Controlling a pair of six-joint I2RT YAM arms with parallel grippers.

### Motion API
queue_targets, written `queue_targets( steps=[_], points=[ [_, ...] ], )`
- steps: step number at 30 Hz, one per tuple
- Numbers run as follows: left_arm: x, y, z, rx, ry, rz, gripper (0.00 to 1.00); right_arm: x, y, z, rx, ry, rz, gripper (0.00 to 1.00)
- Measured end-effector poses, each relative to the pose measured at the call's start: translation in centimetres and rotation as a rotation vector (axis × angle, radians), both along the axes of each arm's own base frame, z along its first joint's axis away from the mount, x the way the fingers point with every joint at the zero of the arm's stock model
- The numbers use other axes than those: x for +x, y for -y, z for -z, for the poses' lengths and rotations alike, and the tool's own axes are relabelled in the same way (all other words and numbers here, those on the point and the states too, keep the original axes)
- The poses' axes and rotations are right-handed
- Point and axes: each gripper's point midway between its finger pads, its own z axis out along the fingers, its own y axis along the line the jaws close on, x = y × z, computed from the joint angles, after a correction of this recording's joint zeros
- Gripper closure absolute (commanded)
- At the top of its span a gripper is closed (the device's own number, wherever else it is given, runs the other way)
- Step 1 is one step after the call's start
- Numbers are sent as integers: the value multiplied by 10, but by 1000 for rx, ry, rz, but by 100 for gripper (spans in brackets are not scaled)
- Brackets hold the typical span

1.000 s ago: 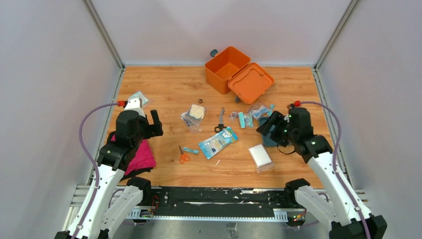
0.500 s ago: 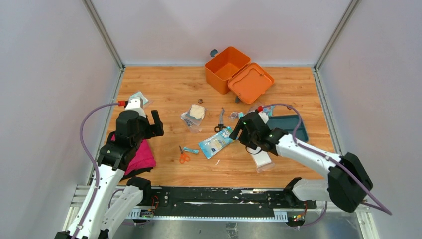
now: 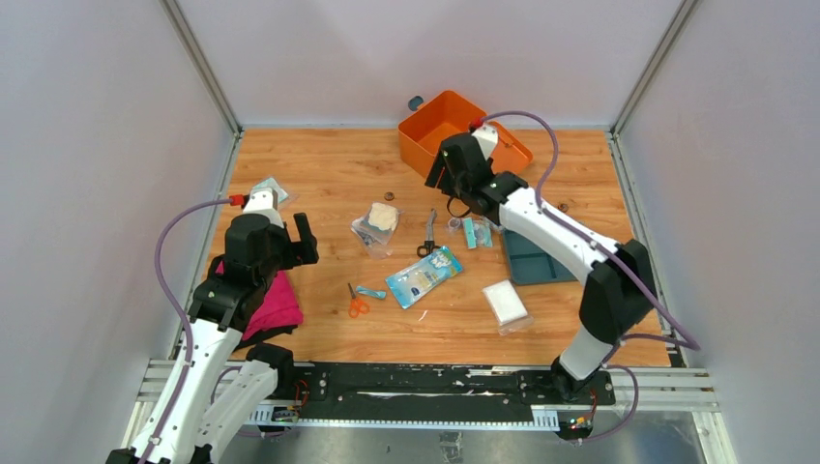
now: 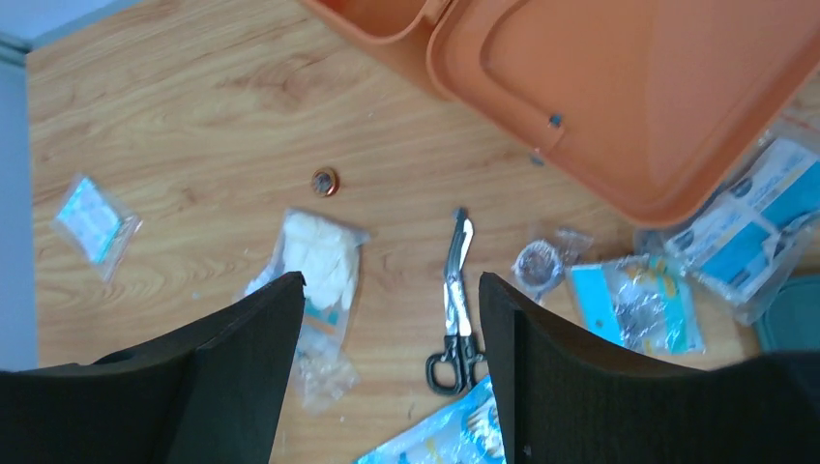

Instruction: Organize the medicine kit

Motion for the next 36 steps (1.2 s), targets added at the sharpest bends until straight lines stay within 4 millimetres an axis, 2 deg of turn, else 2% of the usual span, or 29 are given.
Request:
queue_targets(
  steps=[5, 9, 14, 24, 30, 36],
  points=[
    [1, 1, 0, -1, -2, 3, 0, 53, 11, 14, -89, -13, 51, 31],
    [1, 1, 1, -1, -4, 4, 0, 93, 12, 19, -140, 4, 67, 32],
    [1, 1, 2, -1, -10, 5, 0, 129, 12, 22, -183, 22, 79, 36],
    [2, 2, 4, -1, -18, 9, 0, 173, 29, 38, -241, 9, 128, 38],
    [2, 3, 5, -1, -21, 11, 0, 181, 33, 48, -263, -14, 132, 39],
    [3, 3, 6, -1, -26, 12, 0, 184, 32, 58, -280, -37, 113, 44]
  ],
)
